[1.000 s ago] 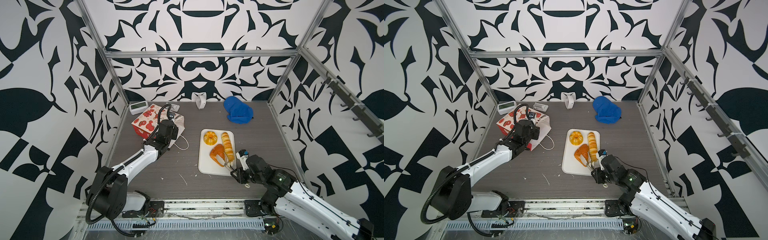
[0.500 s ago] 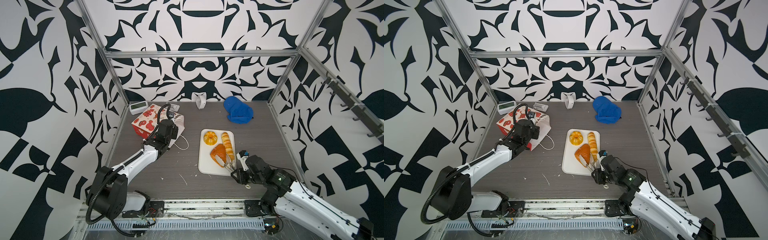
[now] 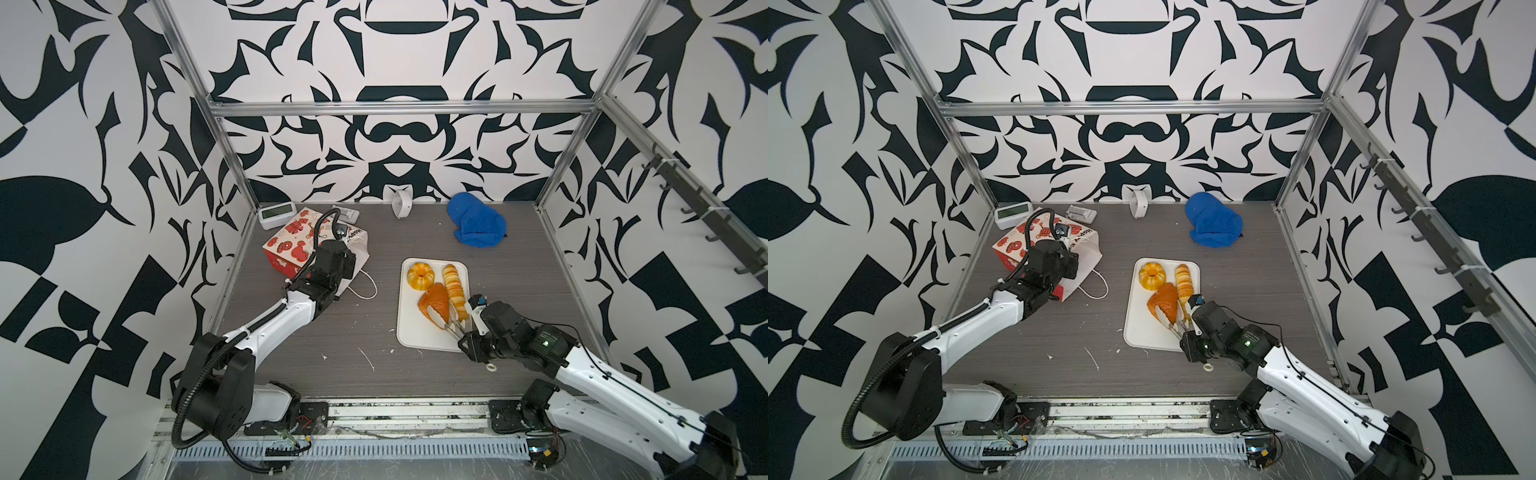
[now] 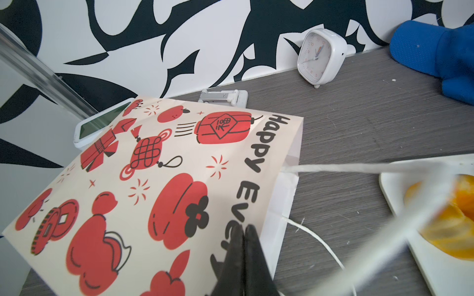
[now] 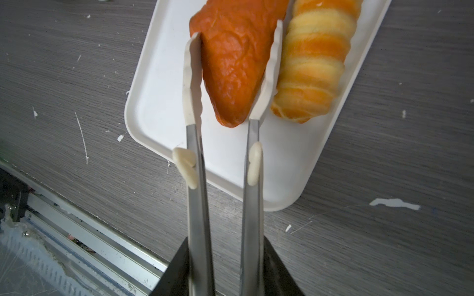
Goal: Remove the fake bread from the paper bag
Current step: 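Open the tongs and draw them back from the orange bread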
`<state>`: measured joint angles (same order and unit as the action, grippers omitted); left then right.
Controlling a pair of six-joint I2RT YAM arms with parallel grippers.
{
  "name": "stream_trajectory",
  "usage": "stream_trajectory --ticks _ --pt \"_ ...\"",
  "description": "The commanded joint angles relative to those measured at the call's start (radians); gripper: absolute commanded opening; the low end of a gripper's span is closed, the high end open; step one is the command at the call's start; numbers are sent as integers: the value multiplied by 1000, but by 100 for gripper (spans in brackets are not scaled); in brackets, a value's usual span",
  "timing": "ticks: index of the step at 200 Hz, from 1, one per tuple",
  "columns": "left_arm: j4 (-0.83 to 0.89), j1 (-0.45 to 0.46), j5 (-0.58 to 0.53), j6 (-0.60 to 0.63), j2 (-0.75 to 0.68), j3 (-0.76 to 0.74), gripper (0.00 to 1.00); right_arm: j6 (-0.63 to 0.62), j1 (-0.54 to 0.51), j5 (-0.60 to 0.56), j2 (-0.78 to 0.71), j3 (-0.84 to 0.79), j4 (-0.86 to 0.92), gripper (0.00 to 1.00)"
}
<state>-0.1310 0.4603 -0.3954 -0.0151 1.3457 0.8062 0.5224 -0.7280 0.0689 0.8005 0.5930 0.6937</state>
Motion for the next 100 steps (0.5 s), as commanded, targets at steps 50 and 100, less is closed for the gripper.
stream_trajectory --ticks 50,100 --pt "-23 -12 13 -17 -19 -19 0 -21 -1 -67 -15 128 98 49" --pt "-32 -12 18 -23 -11 -22 0 -28 -1 -106 -37 166 127 50"
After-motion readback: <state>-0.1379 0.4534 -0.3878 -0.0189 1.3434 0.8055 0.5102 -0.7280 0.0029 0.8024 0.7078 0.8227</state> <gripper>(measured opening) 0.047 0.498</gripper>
